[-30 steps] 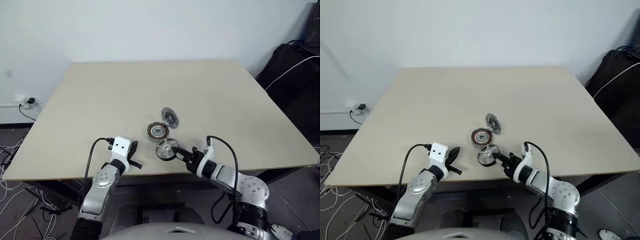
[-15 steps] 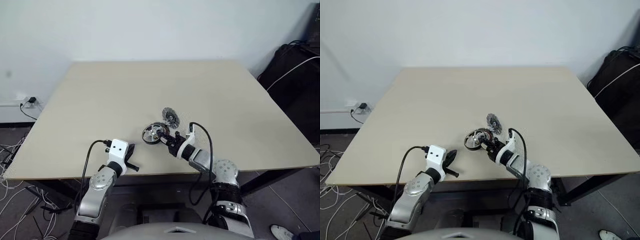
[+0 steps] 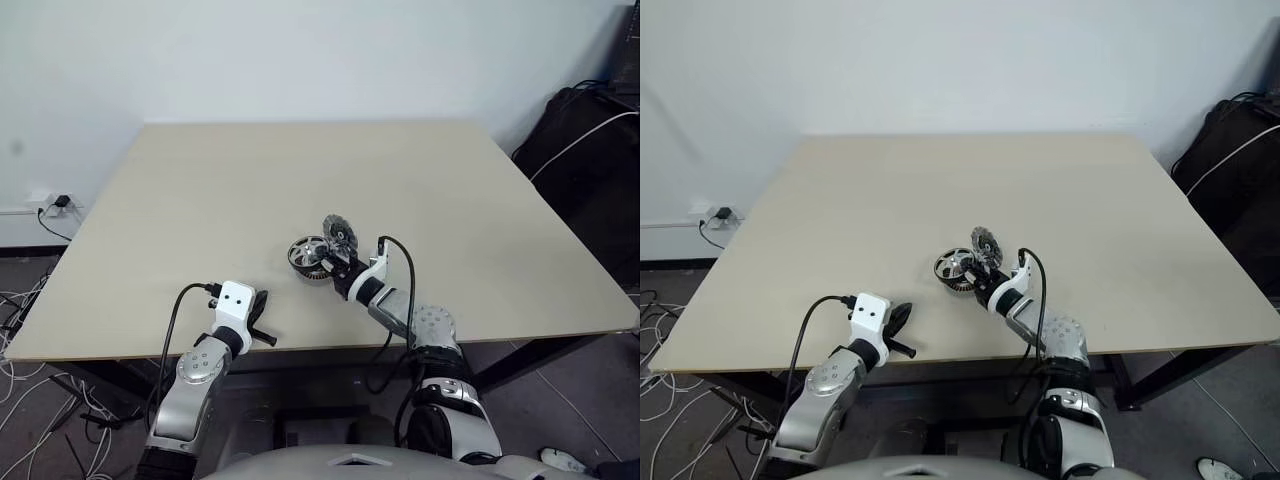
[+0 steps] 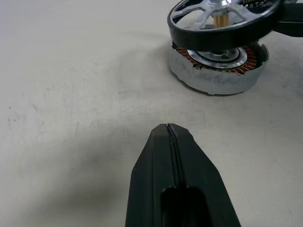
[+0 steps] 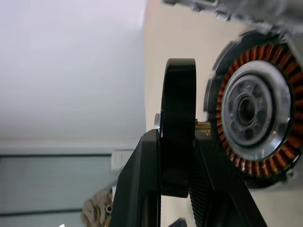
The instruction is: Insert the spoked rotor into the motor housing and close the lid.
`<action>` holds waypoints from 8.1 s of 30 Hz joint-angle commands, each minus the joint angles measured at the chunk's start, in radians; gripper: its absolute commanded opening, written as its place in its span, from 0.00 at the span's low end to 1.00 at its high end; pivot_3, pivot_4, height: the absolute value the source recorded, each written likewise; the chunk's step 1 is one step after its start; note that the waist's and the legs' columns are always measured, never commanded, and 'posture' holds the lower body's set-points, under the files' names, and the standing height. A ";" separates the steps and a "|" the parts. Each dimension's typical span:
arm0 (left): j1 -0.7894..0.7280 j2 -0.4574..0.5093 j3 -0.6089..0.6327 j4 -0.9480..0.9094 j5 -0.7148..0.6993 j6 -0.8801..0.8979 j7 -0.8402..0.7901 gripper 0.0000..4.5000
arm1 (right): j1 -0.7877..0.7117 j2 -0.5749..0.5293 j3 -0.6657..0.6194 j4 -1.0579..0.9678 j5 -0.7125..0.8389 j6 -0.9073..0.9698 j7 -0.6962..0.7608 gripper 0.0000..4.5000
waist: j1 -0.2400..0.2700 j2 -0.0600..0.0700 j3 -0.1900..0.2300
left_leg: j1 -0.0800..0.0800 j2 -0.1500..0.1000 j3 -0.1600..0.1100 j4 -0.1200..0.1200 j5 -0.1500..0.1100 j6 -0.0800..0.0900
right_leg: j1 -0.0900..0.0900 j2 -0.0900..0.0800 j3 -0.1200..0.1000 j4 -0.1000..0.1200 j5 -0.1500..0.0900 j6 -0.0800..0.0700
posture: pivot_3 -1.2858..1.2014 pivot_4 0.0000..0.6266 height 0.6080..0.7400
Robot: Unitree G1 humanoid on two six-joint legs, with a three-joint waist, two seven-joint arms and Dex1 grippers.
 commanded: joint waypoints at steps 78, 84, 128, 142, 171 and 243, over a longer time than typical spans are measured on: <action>-0.021 -0.011 -0.005 -0.037 -0.005 -0.004 0.011 0.00 | -0.096 -0.091 0.549 -0.058 -0.796 -0.402 -0.040 0.00 | -0.001 -0.001 -0.001 | 0.001 0.000 0.001 0.005 0.000 0.000 | 0.001 0.002 0.001 0.004 0.001 0.001 | 0.52 0.00 1.00; -0.021 -0.012 -0.004 -0.039 -0.005 -0.006 0.012 0.00 | -0.084 -0.095 0.532 0.008 -0.824 -0.386 -0.020 0.00 | -0.005 0.000 -0.002 | 0.006 0.001 0.002 0.005 0.000 0.000 | 0.004 0.002 0.001 0.006 0.001 0.000 | 0.52 0.00 1.00; -0.015 -0.047 -0.032 -0.002 -0.003 -0.075 -0.010 0.00 | -0.470 -0.436 1.088 0.082 -1.300 -0.521 0.800 0.56 | 0.004 -0.003 0.001 | 0.004 0.000 0.001 0.005 0.000 0.000 | 0.002 -0.001 0.001 0.004 0.001 -0.001 | 0.52 0.00 1.00; -0.011 -0.066 -0.021 0.012 -0.007 -0.090 0.017 0.00 | -0.495 -0.383 1.074 0.238 -1.383 -0.608 0.758 0.02 | -0.001 -0.003 0.001 | 0.005 -0.001 0.002 0.007 0.000 -0.001 | 0.000 -0.001 0.001 0.012 0.001 -0.001 | 0.52 0.00 1.00; -0.025 -0.097 -0.051 0.070 -0.008 -0.107 0.004 0.00 | -0.116 -0.629 0.890 -0.554 -1.256 -0.149 0.835 0.02 | 0.025 -0.005 0.002 | -0.003 0.000 0.000 0.011 0.000 0.000 | -0.006 -0.003 -0.002 0.012 0.002 -0.005 | 0.52 0.00 1.00; -0.041 -0.053 -0.056 0.050 -0.007 -0.073 -0.036 0.00 | 0.124 -0.175 0.446 -0.840 -0.759 -0.319 0.171 0.67 | 0.009 -0.005 0.003 | -0.004 0.001 0.000 0.010 0.000 -0.001 | -0.007 -0.002 -0.003 0.012 0.003 -0.004 | 0.52 0.00 1.00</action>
